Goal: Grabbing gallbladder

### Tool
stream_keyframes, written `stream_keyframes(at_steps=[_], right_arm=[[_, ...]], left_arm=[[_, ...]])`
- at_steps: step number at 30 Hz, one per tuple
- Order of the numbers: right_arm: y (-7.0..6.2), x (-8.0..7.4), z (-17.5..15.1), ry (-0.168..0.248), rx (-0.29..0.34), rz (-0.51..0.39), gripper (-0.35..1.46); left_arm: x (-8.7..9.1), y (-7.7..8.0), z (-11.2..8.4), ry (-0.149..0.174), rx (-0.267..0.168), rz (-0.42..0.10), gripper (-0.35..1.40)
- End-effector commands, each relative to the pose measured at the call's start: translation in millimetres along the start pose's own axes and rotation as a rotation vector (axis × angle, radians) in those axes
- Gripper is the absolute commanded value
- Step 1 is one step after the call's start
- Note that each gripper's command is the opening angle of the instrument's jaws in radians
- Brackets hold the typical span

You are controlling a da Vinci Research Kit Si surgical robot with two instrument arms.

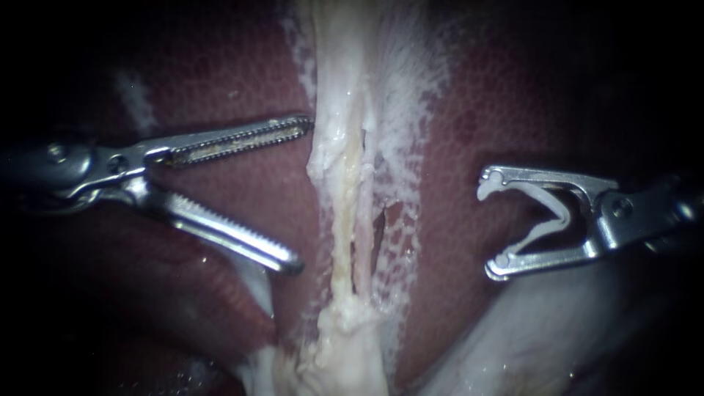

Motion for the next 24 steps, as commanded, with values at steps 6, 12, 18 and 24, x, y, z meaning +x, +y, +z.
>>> stream_keyframes(at_steps=[6, 12, 18, 24], right_arm=[[0.0, 0.0, 0.0, 0.000, 0.000, 0.000, 0.59], [0.0, 0.0, 0.0, 0.000, 0.000, 0.000, 0.59], [0.0, 0.0, 0.0, 0.000, 0.000, 0.000, 0.59], [0.0, 0.0, 0.0, 0.000, 0.000, 0.000, 0.59]], left_arm=[[0.5, 0.6, 0.1, 0.029, -0.031, -0.046, 0.99], [0.5, 0.1, 0.7, 0.051, -0.047, -0.099, 0.86], [0.2, -0.6, 1.0, 0.072, -0.065, -0.153, 0.66], [-0.2, -0.9, 1.7, 0.085, -0.090, -0.193, 0.44]])
